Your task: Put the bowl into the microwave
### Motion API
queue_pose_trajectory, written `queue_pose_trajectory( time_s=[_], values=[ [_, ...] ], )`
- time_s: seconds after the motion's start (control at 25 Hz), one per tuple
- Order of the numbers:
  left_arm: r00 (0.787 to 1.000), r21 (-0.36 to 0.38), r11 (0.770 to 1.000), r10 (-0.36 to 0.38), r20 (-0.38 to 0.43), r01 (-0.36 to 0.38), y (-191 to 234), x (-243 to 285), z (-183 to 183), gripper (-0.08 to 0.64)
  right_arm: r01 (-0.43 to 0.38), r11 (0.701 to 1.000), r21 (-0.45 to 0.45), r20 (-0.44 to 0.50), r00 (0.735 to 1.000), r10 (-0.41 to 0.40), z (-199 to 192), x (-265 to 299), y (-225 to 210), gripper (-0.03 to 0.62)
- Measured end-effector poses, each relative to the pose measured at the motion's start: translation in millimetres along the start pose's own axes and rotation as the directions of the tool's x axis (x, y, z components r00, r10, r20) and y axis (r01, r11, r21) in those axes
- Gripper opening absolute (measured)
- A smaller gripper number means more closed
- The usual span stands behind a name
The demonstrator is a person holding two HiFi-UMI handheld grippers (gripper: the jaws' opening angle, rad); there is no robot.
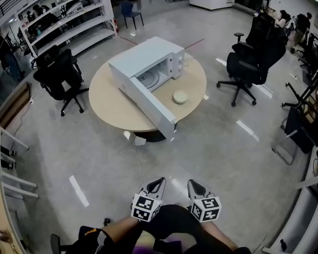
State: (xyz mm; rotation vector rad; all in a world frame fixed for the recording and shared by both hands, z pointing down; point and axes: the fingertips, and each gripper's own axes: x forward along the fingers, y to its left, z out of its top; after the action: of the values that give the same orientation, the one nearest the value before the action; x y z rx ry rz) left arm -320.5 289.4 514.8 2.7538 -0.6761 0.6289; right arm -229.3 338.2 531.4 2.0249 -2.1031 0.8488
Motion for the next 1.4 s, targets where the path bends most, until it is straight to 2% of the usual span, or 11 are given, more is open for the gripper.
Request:
queue_pose_trajectory(
  time_s=[0.36, 0.68, 1.04, 1.16, 1.4],
  values=[
    [0.999, 0.035, 0.999, -0.03, -0.011, 0.03, -44.4, 28.4, 5.0, 0.048, 0.034, 0.999, 0.019, 0.032, 0.999, -0.035, 1.2, -28.9, -42.3, 0.015],
    [0.999, 0.036, 0.999, -0.038, -0.009, 0.038, -54.5, 43.9, 9.9, 0.048, 0.054, 0.998, 0.011, 0.04, 0.998, -0.055, 3.7, -35.8, -57.0, 0.015],
    [0.994, 0.047, 0.993, -0.111, -0.001, 0.111, -61.1, 74.5, 22.6, 0.048, 0.119, 0.993, -0.002, 0.023, 0.993, -0.119, 15.0, -36.2, -78.8, 0.015],
    [0.994, 0.052, 0.993, -0.108, -0.003, 0.108, -52.8, 80.8, 24.7, 0.048, 0.104, 0.995, -0.006, 0.02, 0.994, -0.104, 21.2, -21.9, -79.0, 0.015],
    [0.997, 0.008, 0.998, -0.07, -0.031, 0.07, -27.7, 109.5, 21.6, 0.048, 0.056, 0.998, -0.021, -0.035, 0.998, -0.057, 22.3, 14.7, -92.0, 0.015]
  ],
)
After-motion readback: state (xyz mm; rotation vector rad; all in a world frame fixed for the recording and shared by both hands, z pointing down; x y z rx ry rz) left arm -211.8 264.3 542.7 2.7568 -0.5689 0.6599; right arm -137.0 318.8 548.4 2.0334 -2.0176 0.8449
